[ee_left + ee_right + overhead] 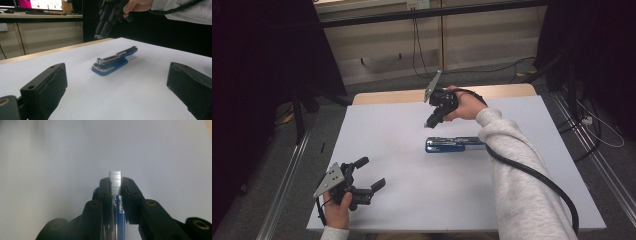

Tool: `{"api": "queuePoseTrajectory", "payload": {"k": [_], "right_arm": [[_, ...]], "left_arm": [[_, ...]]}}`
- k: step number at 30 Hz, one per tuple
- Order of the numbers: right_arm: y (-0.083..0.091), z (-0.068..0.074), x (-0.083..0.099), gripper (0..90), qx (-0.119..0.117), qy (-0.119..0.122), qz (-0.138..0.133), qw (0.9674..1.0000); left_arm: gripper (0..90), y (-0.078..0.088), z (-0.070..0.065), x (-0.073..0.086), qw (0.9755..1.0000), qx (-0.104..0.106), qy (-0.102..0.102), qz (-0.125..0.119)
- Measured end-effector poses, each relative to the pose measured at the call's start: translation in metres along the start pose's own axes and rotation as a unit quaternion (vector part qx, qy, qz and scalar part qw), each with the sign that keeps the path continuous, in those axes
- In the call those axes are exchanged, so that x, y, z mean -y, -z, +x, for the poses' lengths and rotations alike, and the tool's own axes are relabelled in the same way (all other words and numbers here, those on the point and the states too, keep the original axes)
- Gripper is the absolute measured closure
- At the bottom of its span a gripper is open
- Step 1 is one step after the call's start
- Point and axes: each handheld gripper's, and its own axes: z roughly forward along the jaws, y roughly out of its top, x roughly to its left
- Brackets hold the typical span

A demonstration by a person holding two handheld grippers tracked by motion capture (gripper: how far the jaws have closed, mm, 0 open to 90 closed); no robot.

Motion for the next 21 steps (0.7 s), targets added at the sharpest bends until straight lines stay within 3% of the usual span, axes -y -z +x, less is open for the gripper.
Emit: {"api": "queuePoseTrajectory", "payload": {"k": [21], "right_arm": [[-0.0016, -0.0010, 0.0026, 78.4, 0.000, 0.001, -0.002, 1.0000]], "left_arm": [[2.9, 0.0005, -0.0004, -0.0002, 1.0000, 0.000, -0.002, 0.002]]}}
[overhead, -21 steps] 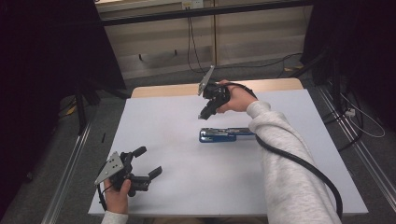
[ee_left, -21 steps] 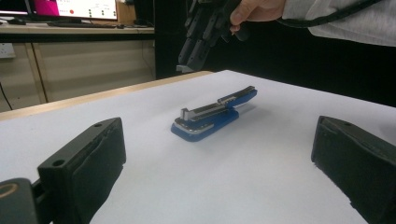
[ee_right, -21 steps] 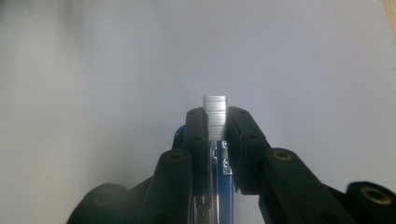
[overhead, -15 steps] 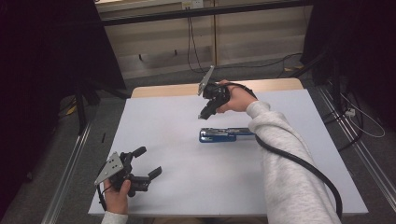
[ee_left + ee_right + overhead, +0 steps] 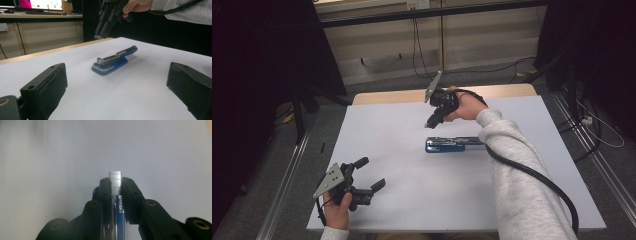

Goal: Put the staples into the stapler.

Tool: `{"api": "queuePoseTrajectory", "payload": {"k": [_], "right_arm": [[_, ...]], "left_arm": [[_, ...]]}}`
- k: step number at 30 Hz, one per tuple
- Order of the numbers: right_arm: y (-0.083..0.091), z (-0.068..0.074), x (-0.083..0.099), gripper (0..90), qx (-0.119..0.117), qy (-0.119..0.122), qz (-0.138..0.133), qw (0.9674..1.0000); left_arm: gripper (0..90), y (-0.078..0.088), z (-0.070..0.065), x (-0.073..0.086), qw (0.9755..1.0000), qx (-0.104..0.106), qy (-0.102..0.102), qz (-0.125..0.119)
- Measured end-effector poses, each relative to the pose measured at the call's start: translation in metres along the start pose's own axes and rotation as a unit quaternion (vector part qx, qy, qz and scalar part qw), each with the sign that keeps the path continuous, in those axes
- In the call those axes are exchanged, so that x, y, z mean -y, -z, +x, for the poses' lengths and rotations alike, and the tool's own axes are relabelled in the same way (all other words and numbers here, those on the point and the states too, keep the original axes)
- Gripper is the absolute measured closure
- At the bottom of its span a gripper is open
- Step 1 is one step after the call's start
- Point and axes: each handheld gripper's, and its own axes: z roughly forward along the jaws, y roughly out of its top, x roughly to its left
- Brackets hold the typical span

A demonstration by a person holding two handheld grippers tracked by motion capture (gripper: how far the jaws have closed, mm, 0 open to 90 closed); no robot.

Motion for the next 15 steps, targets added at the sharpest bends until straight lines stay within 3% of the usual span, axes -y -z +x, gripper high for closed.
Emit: {"api": "queuePoseTrajectory", "payload": {"k": [15], "right_arm": [[-0.0049, 0.0011, 0.0070, 78.4, -0.002, -0.006, 0.002, 1.0000]], "left_arm": [[3.2, -0.0031, 0.0006, -0.0003, 1.0000, 0.004, 0.001, -0.002]]}}
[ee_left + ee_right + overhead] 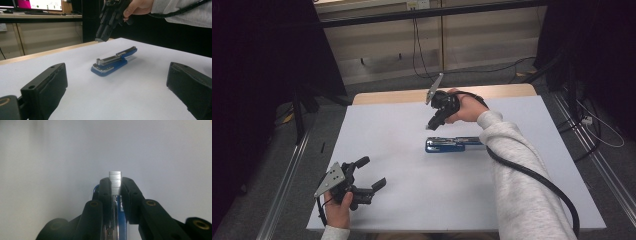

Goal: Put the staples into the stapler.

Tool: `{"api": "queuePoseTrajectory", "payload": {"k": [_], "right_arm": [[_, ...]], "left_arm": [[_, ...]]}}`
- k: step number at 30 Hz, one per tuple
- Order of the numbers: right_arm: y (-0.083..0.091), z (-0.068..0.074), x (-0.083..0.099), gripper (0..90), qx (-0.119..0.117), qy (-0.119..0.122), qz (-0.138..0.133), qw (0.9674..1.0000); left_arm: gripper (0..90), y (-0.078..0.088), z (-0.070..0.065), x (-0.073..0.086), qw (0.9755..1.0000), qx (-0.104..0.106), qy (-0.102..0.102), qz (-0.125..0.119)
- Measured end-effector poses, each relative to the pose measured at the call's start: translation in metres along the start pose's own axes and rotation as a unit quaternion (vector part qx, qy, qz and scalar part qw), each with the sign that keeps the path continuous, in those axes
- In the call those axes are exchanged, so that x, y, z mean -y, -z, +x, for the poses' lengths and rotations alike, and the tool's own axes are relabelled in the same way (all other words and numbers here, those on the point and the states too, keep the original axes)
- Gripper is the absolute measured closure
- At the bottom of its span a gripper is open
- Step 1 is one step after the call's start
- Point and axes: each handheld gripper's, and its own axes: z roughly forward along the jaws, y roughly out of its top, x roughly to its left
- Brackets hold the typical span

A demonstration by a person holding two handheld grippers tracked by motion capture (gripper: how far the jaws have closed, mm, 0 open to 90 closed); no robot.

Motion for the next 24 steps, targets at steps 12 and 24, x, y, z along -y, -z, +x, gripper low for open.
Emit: {"api": "queuePoseTrajectory", "payload": {"k": [12, 24], "right_arm": [[-0.006, 0.000, 0.003, 78.4, -0.003, 0.004, 0.000, 1.0000], [-0.013, 0.001, 0.004, 78.4, -0.004, 0.002, 0.004, 1.0000]], "left_arm": [[3.2, 0.000, -0.001, 0.000, 1.0000, 0.002, 0.006, -0.002], [3.2, 0.000, -0.001, 0.000, 1.0000, 0.002, 0.007, -0.001]]}}
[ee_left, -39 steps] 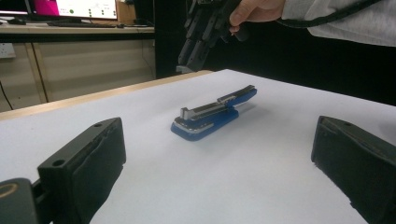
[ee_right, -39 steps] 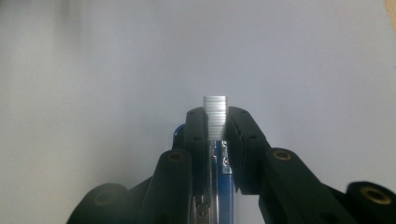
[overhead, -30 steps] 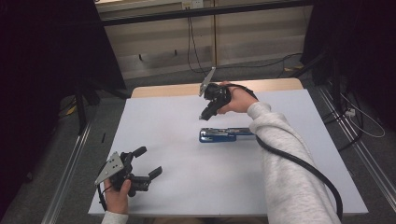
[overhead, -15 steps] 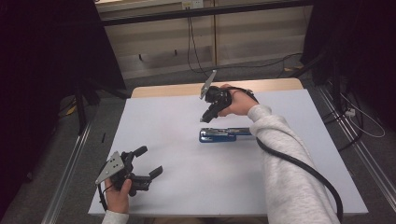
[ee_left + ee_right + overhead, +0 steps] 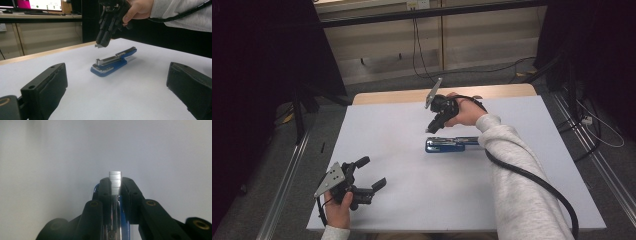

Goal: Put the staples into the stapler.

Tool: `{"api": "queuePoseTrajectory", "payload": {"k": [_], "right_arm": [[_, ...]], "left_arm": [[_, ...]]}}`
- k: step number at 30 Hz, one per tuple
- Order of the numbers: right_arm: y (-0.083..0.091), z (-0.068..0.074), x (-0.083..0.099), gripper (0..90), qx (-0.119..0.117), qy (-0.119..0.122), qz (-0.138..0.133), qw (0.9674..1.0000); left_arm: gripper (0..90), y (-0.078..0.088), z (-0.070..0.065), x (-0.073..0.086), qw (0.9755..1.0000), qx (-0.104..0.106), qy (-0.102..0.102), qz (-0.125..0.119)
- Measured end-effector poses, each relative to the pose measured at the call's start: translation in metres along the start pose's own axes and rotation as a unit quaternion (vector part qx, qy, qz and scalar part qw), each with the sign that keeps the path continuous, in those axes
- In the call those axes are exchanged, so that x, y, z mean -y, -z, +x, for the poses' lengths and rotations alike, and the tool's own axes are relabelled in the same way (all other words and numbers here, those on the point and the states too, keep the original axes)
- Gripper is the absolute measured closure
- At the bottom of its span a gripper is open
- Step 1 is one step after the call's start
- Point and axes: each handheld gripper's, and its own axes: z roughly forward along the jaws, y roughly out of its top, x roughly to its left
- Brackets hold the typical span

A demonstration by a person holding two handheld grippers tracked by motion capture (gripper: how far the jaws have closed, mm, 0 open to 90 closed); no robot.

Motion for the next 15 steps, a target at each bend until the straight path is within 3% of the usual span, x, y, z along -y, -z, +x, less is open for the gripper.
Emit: {"api": "queuePoseTrajectory", "payload": {"k": [2, 6, 15], "right_arm": [[-0.0005, 0.0001, 0.0001, 78.4, -0.001, 0.000, -0.001, 1.0000], [-0.0018, 0.0000, 0.0011, 78.4, 0.000, -0.001, -0.001, 1.0000], [-0.0073, 0.0009, 0.0051, 78.4, -0.002, -0.003, 0.000, 1.0000]], "left_arm": [[3.2, 0.0004, 0.0009, -0.0003, 1.0000, -0.003, -0.007, 0.000], [3.2, 0.0000, -0.0003, 0.0002, 1.0000, -0.001, 0.004, 0.000], [3.2, -0.0001, 0.0001, -0.0001, 1.0000, 0.000, 0.000, 0.000]]}}
